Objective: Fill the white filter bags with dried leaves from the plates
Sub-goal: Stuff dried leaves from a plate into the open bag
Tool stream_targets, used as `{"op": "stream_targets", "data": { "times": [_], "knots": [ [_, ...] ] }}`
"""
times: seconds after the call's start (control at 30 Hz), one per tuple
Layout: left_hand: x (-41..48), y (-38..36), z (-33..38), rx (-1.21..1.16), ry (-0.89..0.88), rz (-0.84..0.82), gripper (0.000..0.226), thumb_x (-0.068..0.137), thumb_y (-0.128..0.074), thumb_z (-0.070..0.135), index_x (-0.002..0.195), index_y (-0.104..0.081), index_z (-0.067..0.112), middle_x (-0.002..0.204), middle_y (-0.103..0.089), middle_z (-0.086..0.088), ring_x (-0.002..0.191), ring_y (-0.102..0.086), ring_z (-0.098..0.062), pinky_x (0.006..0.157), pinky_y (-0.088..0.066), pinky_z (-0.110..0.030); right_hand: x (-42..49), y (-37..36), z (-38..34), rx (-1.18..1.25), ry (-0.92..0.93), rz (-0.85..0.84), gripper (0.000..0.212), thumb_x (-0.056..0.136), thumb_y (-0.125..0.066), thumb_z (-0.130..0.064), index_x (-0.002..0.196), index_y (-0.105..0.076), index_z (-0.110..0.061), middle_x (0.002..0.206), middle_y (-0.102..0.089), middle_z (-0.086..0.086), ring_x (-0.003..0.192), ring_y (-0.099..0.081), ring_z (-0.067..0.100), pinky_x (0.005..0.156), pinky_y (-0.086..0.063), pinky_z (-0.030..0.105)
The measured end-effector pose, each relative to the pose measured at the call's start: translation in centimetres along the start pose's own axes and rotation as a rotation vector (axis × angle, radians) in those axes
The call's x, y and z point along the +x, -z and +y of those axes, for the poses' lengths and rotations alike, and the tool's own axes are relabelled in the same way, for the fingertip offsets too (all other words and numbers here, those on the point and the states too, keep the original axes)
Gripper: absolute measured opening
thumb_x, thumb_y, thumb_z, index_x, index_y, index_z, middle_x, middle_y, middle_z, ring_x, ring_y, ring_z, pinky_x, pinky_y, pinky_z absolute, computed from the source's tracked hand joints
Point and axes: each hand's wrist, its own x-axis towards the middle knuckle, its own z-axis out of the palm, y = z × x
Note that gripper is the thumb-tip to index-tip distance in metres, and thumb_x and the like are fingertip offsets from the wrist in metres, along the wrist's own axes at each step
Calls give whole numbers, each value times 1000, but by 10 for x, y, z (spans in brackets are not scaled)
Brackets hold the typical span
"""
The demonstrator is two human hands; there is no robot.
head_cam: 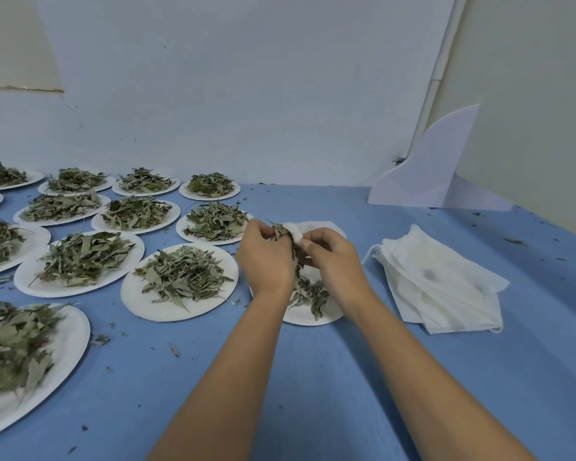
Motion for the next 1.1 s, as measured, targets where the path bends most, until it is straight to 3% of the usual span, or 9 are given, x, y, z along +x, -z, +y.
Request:
{"op": "stream_targets", "data": {
  "times": [0.13,0.2,0.4,0.47,0.53,0.7,0.8,0.97,1.1],
  "knots": [
    [-3,9,1,-34,-53,-189,10,88,-58,16,87,-51,8,70,-49,7,49,-46,10,47,-35,-4,6,-1,-1,39,-27,93,13,92,-58,-14,83,-64,-20,90,-65,-2,97,-64,25,95,-49,46],
    [-2,14,0,-44,-17,-293,11,90,-53,21,87,-54,10,70,-52,5,45,-45,7,43,-35,-9,8,1,0,53,-62,112,11,92,-57,-15,85,-65,-20,96,-68,2,99,-65,27,95,-49,46],
    [7,25,3,-58,67,-569,8,86,-57,16,87,-62,21,87,-63,5,86,-61,-14,90,-52,-43,11,10,4,70,-149,145,15,93,-56,-15,83,-66,-19,95,-71,9,96,-67,28,94,-50,48],
    [8,26,4,-50,56,-628,15,83,-65,10,93,-63,22,108,-66,0,103,-62,-16,96,-50,-43,13,12,4,77,-162,155,14,93,-56,-15,84,-66,-18,97,-71,11,96,-67,28,94,-50,48],
    [7,27,2,-77,25,-652,27,79,-72,4,98,-63,22,120,-61,1,105,-63,-11,94,-52,-34,14,13,4,87,-175,159,13,93,-56,-15,86,-67,-18,97,-71,10,96,-67,27,94,-50,47],
    [1,24,-3,-91,-19,-559,35,69,-81,4,94,-65,22,114,-57,11,83,-62,6,78,-53,-14,14,8,2,37,-168,179,11,93,-56,-17,92,-67,-15,96,-70,6,92,-65,22,93,-51,42],
    [-1,21,-4,17,-46,-435,30,68,-83,11,88,-62,19,101,-57,12,80,-66,-10,78,-55,-28,10,3,0,-6,-135,171,15,92,-56,-17,81,-65,-20,82,-65,-1,79,-60,17,84,-50,38],
    [4,21,-5,21,-13,-253,32,68,-83,12,69,-51,18,91,-62,2,86,-67,-30,78,-54,-43,5,3,-10,-36,-104,68,13,89,-60,-16,79,-67,-20,88,-70,6,91,-66,24,91,-51,47],
    [6,19,-2,46,4,-151,32,73,-80,10,66,-49,18,82,-60,1,75,-68,-32,65,-56,-39,5,8,-16,-71,-59,47,16,88,-61,-13,73,-65,-20,77,-65,0,81,-63,22,89,-52,48]
  ]
}}
